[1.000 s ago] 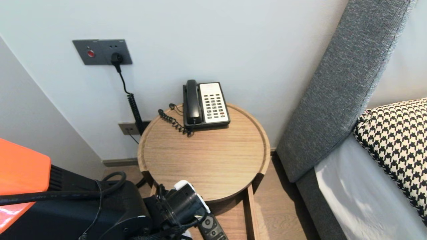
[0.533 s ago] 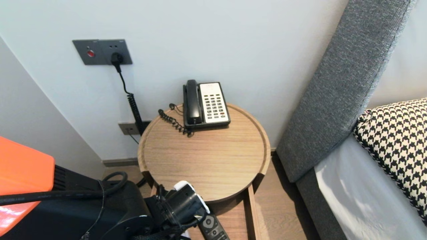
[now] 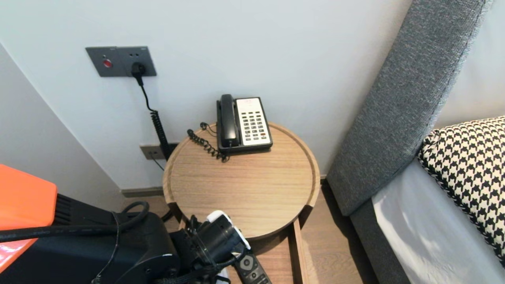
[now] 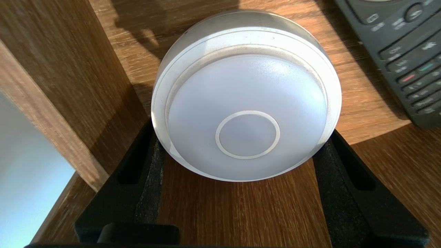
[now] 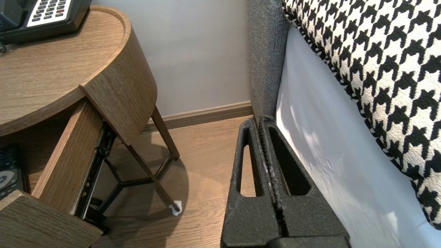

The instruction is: Take the remote control out of the drawer one by one and place them on the table

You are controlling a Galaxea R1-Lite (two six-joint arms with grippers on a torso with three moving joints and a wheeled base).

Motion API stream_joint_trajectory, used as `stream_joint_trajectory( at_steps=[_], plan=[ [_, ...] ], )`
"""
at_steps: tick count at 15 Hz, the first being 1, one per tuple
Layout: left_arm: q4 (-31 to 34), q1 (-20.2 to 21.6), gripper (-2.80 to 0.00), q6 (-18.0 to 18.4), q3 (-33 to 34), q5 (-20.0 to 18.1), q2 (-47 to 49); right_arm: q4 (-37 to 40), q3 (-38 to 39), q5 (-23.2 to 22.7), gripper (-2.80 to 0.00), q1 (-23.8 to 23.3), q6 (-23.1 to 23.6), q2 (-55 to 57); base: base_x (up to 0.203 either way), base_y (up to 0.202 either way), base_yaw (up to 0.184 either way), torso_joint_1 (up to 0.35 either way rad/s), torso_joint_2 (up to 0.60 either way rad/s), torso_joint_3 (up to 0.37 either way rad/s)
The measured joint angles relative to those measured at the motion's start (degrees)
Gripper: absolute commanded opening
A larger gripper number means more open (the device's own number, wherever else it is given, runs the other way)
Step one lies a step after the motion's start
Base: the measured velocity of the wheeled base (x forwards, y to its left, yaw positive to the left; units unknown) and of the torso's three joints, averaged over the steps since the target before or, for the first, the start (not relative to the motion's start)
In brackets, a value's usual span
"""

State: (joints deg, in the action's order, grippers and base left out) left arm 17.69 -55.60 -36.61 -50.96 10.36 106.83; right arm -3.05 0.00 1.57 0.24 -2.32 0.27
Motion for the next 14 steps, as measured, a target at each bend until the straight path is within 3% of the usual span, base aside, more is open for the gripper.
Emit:
stream_joint_trajectory(
  at_steps=[14],
  plan=[
    [0.5,-1.5,-2.8,1.1,1.3,0.0,-5.2,0.0,0.0,0.0,-2.8,0.0,0.0,0.0,0.0,0.0,0.0,0.0,0.0,0.0]
  ],
)
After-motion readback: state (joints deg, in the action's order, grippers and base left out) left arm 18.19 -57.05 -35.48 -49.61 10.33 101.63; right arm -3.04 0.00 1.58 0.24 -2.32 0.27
